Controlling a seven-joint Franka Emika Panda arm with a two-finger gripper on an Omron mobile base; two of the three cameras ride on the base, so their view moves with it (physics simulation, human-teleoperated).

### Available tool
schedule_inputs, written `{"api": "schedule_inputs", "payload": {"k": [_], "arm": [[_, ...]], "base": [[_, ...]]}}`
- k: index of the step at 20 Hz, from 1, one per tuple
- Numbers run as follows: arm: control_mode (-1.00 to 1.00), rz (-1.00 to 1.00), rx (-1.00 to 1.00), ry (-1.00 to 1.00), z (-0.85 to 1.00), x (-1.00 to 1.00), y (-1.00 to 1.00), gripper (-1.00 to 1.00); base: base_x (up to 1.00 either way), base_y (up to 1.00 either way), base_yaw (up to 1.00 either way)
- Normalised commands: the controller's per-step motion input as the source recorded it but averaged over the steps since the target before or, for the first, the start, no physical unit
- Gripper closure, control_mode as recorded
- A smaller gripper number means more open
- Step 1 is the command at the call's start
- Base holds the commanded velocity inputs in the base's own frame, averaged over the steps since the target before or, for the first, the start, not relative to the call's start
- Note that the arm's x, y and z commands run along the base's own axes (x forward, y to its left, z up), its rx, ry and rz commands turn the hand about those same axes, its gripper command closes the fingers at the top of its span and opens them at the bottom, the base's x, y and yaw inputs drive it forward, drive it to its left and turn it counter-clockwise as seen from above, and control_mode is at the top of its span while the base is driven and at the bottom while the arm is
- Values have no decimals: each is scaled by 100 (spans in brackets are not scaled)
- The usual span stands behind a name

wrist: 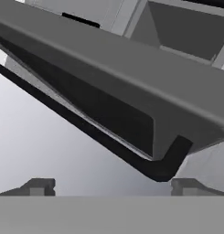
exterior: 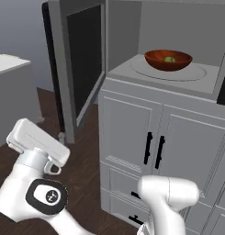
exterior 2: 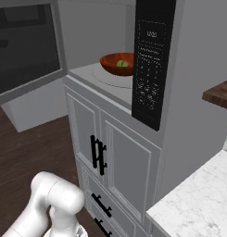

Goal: Pick the lime from the sink and place it in the bowl. Then pick the bowl and place it in the microwave. Then close the microwave door and press the start button.

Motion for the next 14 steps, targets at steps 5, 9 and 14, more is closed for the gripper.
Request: {"api": "schedule_inputs", "payload": {"k": [5, 9, 14], "arm": [[-100, 0, 48, -26, 44, -22, -100, -100], [-100, 0, 50, -22, 33, -8, -100, -100], [-100, 0, 49, -22, 36, -7, -100, -100]], "base": [[0, 0, 0], [0, 0, 0], [0, 0, 0]]}}
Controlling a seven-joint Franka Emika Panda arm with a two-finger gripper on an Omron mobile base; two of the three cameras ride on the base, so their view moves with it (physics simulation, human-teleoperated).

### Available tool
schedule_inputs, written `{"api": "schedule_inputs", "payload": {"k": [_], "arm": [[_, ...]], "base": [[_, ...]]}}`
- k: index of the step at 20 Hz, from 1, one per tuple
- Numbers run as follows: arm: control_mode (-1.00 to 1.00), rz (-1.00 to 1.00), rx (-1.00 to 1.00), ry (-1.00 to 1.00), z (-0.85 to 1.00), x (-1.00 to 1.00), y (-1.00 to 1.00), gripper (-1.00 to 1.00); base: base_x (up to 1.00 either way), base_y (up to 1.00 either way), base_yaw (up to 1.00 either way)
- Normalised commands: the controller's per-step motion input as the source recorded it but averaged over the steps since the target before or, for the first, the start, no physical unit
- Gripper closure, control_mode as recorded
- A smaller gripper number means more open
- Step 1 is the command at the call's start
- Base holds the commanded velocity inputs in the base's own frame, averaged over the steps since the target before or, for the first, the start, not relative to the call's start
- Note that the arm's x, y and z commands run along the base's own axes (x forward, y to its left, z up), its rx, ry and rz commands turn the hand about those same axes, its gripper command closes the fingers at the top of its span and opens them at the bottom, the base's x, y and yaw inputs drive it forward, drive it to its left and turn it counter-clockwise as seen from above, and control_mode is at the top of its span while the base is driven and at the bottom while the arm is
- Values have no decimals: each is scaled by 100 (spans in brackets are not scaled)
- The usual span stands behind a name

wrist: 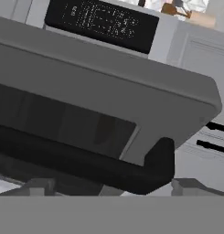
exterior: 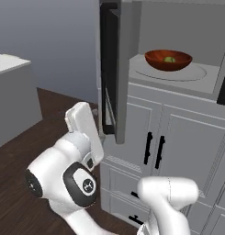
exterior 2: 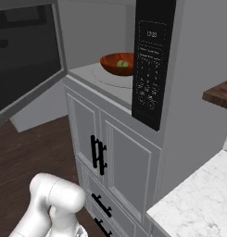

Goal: Pick the lime from the sink and place it in the bowl. Then pick the bowl and place it in the microwave. Then close the microwave door and press the start button.

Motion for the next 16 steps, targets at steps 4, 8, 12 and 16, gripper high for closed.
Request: {"api": "schedule_inputs", "payload": {"k": [4, 8, 12, 16], "arm": [[-100, 0, 39, -23, 27, 1, -100, -100], [-100, 0, 35, -20, 21, 16, -100, -100], [-100, 0, 33, -19, 23, 24, -100, -100], [-100, 0, 33, -13, 23, 34, -100, -100]], "base": [[0, 0, 0], [0, 0, 0], [0, 0, 0], [0, 0, 0]]}}
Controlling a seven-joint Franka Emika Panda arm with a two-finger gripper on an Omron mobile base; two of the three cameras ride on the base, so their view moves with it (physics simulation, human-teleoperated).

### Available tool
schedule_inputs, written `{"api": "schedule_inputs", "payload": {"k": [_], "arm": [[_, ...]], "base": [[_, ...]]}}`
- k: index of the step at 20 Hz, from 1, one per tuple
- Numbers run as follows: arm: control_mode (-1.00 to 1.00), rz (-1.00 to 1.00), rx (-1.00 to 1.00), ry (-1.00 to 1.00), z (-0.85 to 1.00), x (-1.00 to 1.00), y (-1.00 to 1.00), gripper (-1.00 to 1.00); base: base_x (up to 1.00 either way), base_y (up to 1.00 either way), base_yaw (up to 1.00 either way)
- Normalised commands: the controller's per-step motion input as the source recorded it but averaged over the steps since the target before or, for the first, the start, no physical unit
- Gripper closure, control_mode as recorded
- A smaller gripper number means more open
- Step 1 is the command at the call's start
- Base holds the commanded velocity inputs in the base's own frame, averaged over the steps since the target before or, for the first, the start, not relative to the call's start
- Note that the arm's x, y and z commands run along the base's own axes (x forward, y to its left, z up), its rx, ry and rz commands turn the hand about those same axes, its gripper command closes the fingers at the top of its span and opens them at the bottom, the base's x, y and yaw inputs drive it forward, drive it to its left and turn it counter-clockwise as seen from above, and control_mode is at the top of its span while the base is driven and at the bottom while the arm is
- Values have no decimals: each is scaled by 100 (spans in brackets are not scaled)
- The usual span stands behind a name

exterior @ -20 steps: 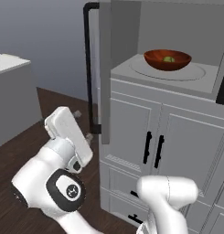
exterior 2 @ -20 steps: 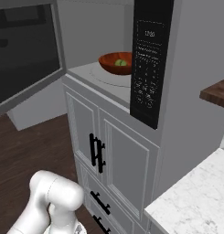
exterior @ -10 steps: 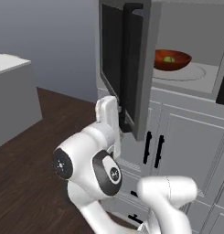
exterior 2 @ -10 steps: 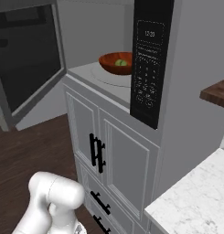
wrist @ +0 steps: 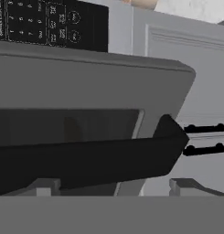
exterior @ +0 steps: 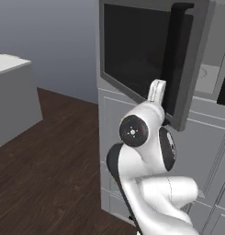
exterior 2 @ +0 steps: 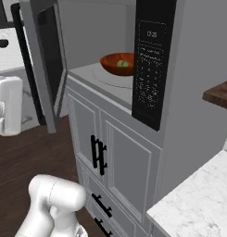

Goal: Pick the lime from the sink and place it in the bowl. Then pick the bowl and place it in the microwave. Then close the microwave door and press the start button.

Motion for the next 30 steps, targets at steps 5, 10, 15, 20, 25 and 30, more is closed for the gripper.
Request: {"api": "schedule_inputs", "payload": {"k": [5, 10, 15, 20, 25, 30], "arm": [[-100, 0, 29, -11, 17, 50, -100, -100], [-100, 0, 25, -5, 13, 63, -83, -100], [-100, 0, 20, 0, 10, 77, -62, -100], [-100, 0, 16, 0, 7, 78, -52, -100], [-100, 0, 14, 0, 3, 76, -60, -100], [-100, 0, 8, 0, 0, 65, -47, -100]], "base": [[0, 0, 0], [0, 0, 0], [0, 0, 0], [0, 0, 0], [0, 0, 0], [0, 0, 0]]}}
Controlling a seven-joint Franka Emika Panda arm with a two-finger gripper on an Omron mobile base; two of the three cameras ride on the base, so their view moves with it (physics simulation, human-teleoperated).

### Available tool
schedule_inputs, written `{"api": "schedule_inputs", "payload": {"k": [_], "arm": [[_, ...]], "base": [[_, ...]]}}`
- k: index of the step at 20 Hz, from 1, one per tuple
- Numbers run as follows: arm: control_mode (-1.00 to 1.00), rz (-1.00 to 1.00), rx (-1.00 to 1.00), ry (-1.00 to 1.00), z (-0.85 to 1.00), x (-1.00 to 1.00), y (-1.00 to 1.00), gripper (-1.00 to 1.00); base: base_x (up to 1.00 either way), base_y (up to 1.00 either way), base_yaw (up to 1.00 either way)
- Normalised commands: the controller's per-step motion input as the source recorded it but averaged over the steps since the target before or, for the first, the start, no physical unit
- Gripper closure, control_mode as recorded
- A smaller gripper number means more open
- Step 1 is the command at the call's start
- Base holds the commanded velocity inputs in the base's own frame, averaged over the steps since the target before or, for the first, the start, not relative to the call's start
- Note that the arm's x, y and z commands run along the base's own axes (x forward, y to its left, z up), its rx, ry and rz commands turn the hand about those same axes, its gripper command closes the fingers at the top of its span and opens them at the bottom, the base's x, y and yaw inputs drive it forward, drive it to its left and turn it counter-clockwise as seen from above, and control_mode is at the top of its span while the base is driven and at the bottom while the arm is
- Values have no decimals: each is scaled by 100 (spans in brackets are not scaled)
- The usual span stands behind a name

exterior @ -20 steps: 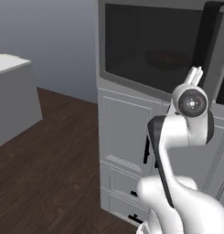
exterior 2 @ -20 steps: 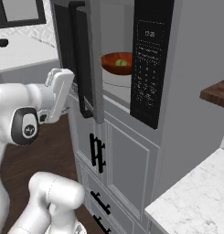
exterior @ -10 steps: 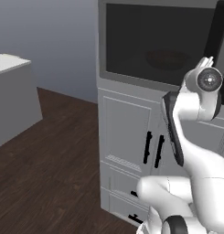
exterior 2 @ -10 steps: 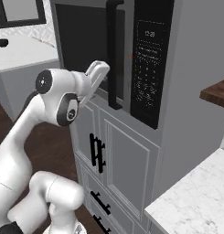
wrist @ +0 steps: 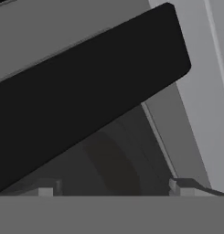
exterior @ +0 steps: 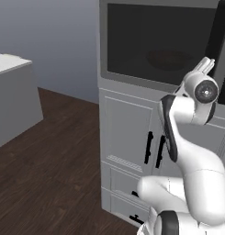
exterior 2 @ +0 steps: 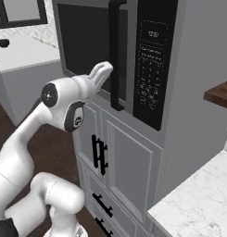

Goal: Pick the lime from the sink and place it in the bowl. Then pick the bowl and place it in the microwave. Then close the microwave door and press the start button.

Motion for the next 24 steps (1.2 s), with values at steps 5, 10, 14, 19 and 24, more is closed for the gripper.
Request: {"api": "schedule_inputs", "payload": {"k": [5, 10, 14, 19, 24], "arm": [[-100, 0, -3, 0, 32, -41, 50, -100], [-100, 0, -8, 0, 51, -72, 40, -100], [-100, 0, -19, 21, 52, -82, 0, -100], [-100, 0, -35, 45, 15, -71, 1, -100], [-100, 3, -51, 56, 2, -50, 0, -100]], "base": [[0, 0, 0], [0, 0, 0], [0, 0, 0], [0, 0, 0], [0, 0, 0]]}}
